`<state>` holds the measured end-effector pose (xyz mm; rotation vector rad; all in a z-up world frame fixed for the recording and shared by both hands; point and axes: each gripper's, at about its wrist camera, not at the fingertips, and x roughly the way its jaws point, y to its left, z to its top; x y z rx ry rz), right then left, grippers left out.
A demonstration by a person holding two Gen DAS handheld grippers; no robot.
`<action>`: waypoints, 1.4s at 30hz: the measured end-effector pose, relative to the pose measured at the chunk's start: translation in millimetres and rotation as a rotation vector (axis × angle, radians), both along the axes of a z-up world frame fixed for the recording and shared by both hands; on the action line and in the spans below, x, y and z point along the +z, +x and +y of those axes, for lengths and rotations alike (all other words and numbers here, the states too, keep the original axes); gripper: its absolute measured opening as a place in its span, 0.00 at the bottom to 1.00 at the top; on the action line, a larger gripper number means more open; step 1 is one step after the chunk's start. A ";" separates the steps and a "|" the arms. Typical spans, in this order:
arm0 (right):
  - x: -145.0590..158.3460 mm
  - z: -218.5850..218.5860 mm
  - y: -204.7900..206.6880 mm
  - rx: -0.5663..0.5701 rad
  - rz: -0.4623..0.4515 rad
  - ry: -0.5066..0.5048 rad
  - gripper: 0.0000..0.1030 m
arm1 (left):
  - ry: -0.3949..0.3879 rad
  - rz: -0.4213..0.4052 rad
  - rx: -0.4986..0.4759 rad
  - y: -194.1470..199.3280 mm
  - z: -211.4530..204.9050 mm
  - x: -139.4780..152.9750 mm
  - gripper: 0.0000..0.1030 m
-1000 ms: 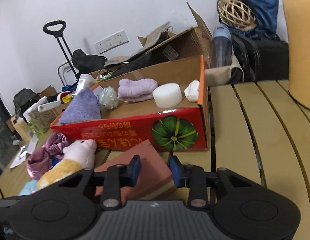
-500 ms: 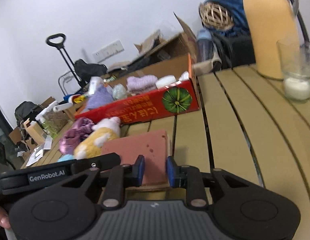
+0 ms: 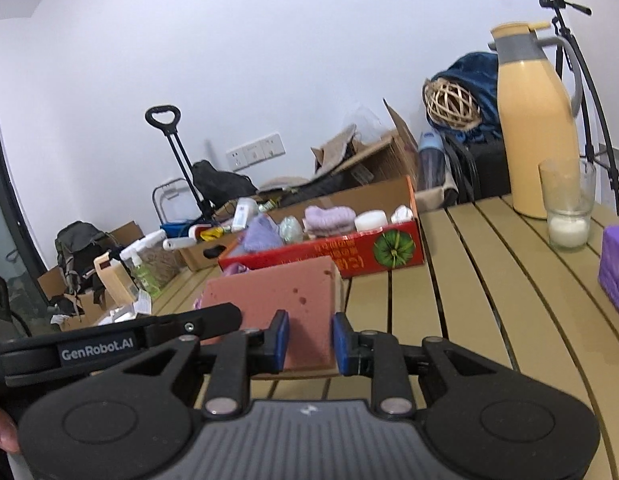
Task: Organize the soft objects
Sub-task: 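Grasp the pink brick sponge with the right tool while the left tool also clamps it, then carry the pink sponge into the box and release it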
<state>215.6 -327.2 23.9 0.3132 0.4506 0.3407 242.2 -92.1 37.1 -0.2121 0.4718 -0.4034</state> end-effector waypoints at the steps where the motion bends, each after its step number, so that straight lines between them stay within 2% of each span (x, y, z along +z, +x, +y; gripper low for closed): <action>1: 2.8 1.7 2.6 -0.002 -0.010 -0.006 0.22 | 0.000 -0.006 0.002 5.2 0.2 3.4 0.34; 4: 13.1 7.1 20.3 -0.011 -0.038 -0.036 0.22 | -0.007 -0.011 0.001 32.2 -1.2 13.3 0.34; 7: 24.5 4.5 54.5 -0.016 -0.044 -0.032 0.22 | -0.003 -0.024 0.003 70.3 -5.6 22.9 0.34; 13: 40.4 -6.0 165.2 -0.032 0.016 -0.005 0.22 | 0.009 0.038 0.009 187.0 -15.9 29.7 0.33; 18: 21.5 -10.9 264.4 -0.070 0.119 0.003 0.22 | 0.052 0.143 -0.002 281.8 -30.2 3.4 0.33; 23: -8.6 -6.1 318.3 -0.110 0.237 -0.061 0.22 | 0.079 0.249 -0.025 330.4 -38.9 -33.2 0.32; 26: -19.8 -3.2 333.0 -0.124 0.289 -0.088 0.24 | 0.120 0.253 -0.028 335.3 -45.1 -44.8 0.33; 29: -22.5 1.8 334.6 -0.152 0.291 -0.135 0.24 | 0.150 0.258 -0.021 334.2 -47.5 -49.8 0.36; 31: -21.7 3.9 333.9 -0.166 0.289 -0.154 0.26 | 0.157 0.248 -0.012 329.7 -44.7 -47.3 0.44; 33: -17.0 3.4 328.8 -0.166 0.284 -0.152 0.27 | 0.168 0.227 -0.003 321.0 -39.9 -38.8 0.46; 38: 15.7 5.3 298.3 -0.157 0.213 -0.181 0.32 | 0.190 0.105 0.046 273.7 -17.6 1.5 0.49; 40: 32.2 5.4 278.2 -0.157 0.164 -0.195 0.36 | 0.204 0.031 0.069 244.2 -8.0 18.2 0.61; 42: 48.7 7.0 250.7 -0.158 0.101 -0.217 0.43 | 0.219 -0.061 0.092 206.9 2.0 32.6 0.69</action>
